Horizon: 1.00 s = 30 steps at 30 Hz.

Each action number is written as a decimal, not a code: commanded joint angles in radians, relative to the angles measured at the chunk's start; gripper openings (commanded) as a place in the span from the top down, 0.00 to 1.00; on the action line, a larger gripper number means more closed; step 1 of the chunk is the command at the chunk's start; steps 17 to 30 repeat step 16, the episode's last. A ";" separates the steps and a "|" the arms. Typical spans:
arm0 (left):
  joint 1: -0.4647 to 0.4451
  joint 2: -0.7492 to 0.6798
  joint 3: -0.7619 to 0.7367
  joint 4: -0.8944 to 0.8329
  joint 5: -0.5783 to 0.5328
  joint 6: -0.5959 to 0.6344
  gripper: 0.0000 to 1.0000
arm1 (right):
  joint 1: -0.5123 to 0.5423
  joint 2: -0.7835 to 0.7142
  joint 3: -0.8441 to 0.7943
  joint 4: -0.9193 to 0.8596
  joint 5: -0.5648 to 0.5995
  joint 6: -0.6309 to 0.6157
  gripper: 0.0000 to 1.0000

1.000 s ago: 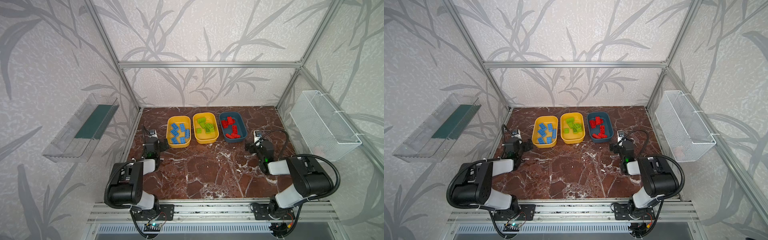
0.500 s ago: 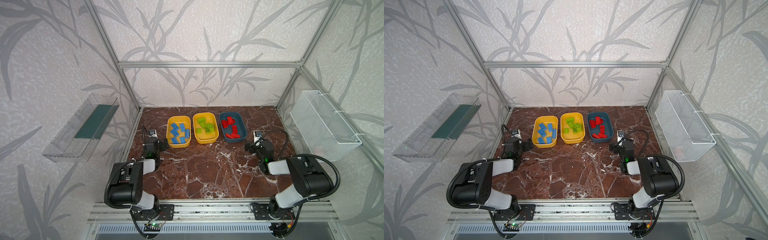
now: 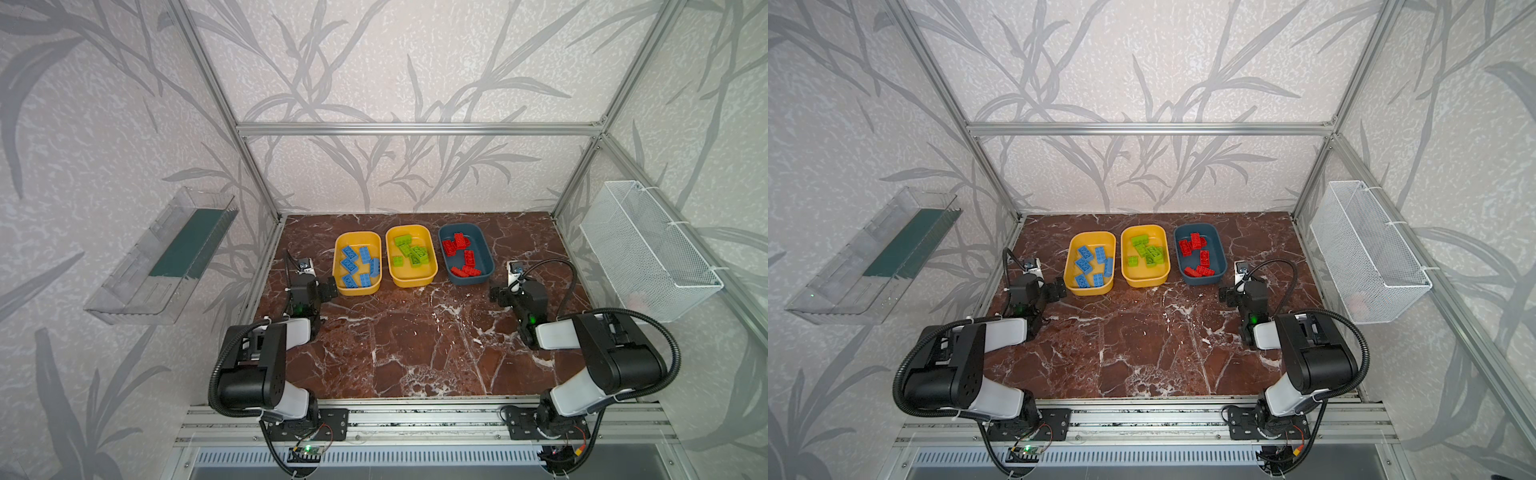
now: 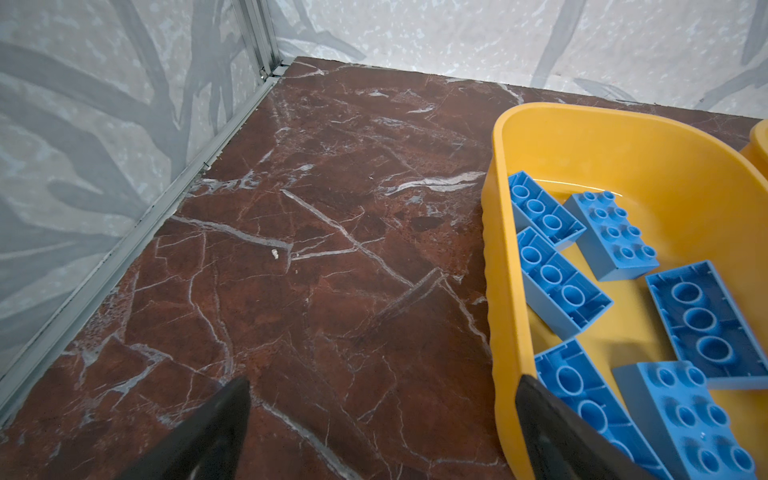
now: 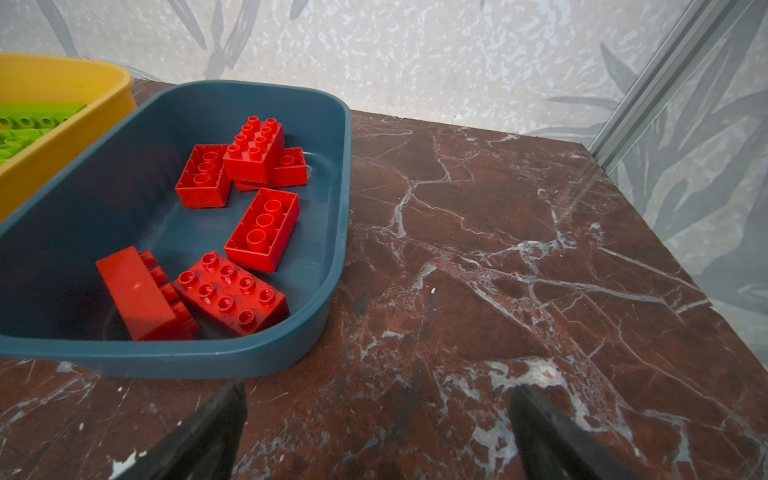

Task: Sort the legos into containers by color

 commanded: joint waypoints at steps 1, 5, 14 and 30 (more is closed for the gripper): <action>0.002 0.003 0.019 0.019 0.009 0.028 0.01 | -0.005 -0.004 0.010 0.018 -0.001 0.005 0.01; 0.003 0.003 0.019 0.019 0.008 0.028 0.01 | -0.001 -0.002 0.011 0.016 -0.003 -0.001 0.01; 0.003 0.003 0.019 0.019 0.008 0.028 0.01 | 0.001 -0.001 0.015 0.009 -0.005 -0.003 0.01; 0.003 0.003 0.019 0.019 0.007 0.029 0.01 | 0.002 -0.001 0.014 0.009 -0.005 -0.003 0.01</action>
